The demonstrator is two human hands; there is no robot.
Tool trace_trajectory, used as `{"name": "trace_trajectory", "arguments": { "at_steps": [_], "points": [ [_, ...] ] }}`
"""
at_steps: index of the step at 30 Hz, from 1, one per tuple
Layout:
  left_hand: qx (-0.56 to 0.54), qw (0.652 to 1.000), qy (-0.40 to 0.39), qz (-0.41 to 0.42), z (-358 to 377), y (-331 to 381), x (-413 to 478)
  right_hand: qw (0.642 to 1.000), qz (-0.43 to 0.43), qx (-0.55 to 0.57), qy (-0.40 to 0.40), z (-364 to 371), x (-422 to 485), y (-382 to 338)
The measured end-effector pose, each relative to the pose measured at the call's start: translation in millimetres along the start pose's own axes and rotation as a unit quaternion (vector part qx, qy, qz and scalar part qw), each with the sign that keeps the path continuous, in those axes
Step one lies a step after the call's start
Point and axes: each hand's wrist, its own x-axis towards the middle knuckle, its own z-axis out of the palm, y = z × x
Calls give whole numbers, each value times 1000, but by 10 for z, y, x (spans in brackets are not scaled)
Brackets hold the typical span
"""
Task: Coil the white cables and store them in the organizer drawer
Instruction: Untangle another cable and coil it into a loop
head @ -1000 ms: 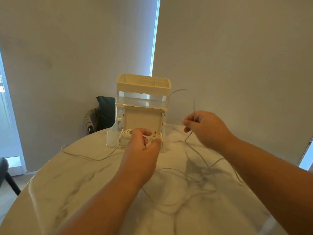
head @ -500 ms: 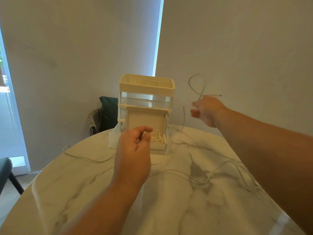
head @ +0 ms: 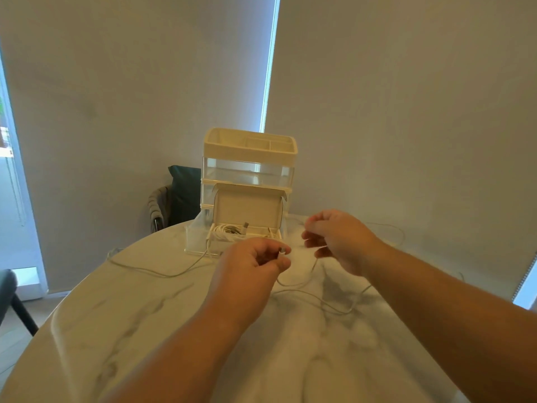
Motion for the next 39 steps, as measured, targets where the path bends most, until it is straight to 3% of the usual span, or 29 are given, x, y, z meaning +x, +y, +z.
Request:
{"name": "trace_trajectory", "arguments": {
  "at_steps": [4,9,11,14,17,19,21,24,28,32,36,39],
  "points": [
    [34,999,3,32,36,62,-63,997,-58,11,-47,97,-694,-37],
    [5,999,0,31,50,123,-132,997,-34,69,-13,178,-1192,182],
    [-18,999,-21,26,64,166,-179,997,-60,40,21,169,-1271,325],
    [-130,989,-60,-22,82,269,-228,993,-100,-19,52,104,-1255,495],
    [-297,942,-120,-99,100,370,-276,992,-117,-8,50,67,-1188,572],
    [-336,924,-139,-121,109,396,-288,989,-132,10,74,30,-1143,595],
    [-261,949,-131,-119,96,374,-264,985,-140,11,96,-49,-1092,609],
    [-39,987,-130,-91,24,303,-211,978,-177,-13,107,-170,-1018,617],
    [89,955,-268,-93,-29,341,-239,969,-211,-1,131,-212,-993,598],
    [52,936,-339,-83,47,348,-303,967,-209,-29,142,-255,-987,612],
    [-137,927,-315,-153,175,379,-364,966,-226,-28,123,-258,-958,614],
    [-97,921,-351,-140,138,340,-350,966,-231,-27,112,-257,-960,619]
  ]
}}
